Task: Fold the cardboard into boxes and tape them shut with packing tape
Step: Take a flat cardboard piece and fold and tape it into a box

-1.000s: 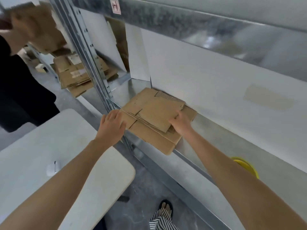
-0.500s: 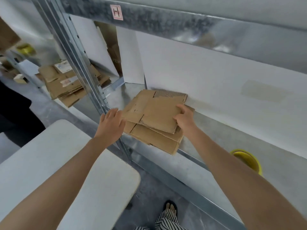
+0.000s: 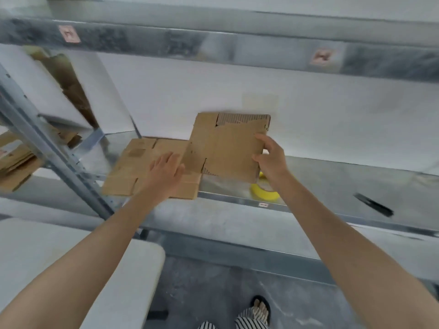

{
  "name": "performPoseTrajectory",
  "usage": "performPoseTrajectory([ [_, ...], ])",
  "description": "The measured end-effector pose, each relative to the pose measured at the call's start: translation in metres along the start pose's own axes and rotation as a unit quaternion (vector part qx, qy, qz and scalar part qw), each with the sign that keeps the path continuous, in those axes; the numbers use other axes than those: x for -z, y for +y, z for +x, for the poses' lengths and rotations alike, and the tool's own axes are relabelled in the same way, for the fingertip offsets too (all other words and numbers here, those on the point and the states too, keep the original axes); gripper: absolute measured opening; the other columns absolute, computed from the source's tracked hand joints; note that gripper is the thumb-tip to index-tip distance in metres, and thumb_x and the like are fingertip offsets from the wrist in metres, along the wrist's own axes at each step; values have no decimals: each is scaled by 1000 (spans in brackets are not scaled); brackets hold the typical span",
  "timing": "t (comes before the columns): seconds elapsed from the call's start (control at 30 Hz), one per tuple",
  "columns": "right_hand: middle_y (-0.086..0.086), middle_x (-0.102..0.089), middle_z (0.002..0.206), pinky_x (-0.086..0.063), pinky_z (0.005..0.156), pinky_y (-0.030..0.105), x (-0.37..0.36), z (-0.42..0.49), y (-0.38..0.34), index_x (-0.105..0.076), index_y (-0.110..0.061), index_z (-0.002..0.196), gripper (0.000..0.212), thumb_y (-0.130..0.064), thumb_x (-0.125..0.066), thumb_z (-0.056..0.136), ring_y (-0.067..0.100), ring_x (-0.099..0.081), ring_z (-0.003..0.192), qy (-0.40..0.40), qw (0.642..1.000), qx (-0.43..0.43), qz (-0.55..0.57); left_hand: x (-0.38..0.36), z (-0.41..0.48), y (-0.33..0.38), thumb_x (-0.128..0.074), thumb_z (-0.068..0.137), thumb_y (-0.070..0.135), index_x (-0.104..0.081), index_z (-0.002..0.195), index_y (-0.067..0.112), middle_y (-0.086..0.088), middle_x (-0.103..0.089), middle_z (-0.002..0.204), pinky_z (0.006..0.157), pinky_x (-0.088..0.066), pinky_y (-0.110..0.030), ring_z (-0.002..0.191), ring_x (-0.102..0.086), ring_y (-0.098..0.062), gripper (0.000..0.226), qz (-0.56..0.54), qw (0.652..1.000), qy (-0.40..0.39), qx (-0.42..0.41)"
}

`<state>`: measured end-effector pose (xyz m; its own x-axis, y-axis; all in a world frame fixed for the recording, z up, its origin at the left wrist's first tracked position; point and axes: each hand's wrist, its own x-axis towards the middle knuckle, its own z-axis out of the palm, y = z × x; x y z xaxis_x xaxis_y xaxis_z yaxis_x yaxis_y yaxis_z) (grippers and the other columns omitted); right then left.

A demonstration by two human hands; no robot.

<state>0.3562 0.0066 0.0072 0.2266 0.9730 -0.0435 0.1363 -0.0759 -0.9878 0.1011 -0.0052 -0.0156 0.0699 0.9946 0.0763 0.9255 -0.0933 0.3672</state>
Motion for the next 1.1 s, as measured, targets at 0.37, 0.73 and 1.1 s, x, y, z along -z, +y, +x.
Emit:
performPoseTrajectory([
  [0.37, 1, -54, 118, -49, 79, 26, 184, 5, 20, -58, -27, 119, 58, 15, -46, 81, 18, -53, 111, 13, 1000, 24, -9, -57, 26, 201, -46, 98, 34, -21, 148, 13, -8, -40, 147, 96, -32, -27, 131, -40, -25, 60, -276, 960, -38, 17],
  [0.73, -17, -46, 112, -51, 73, 28, 297, 14, 58, -20, -30, 147, 79, 2, -54, 84, 14, -54, 98, -15, 996, 6, -86, -124, 8, 333, -74, 80, 35, -21, 142, 30, 17, -55, 115, 94, -45, -28, 106, -57, -4, 82, -447, 893, -30, 51],
  [1.1, -6, -46, 135, -55, 81, 28, 307, -7, 82, -29, -28, 145, 64, -19, -58, 89, 11, -55, 99, -47, 991, 84, -95, -145, -17, 335, -67, 77, 27, -30, 144, 26, 3, -48, 138, 105, -42, -45, 127, -46, -15, 78, -364, 930, 24, -35],
])
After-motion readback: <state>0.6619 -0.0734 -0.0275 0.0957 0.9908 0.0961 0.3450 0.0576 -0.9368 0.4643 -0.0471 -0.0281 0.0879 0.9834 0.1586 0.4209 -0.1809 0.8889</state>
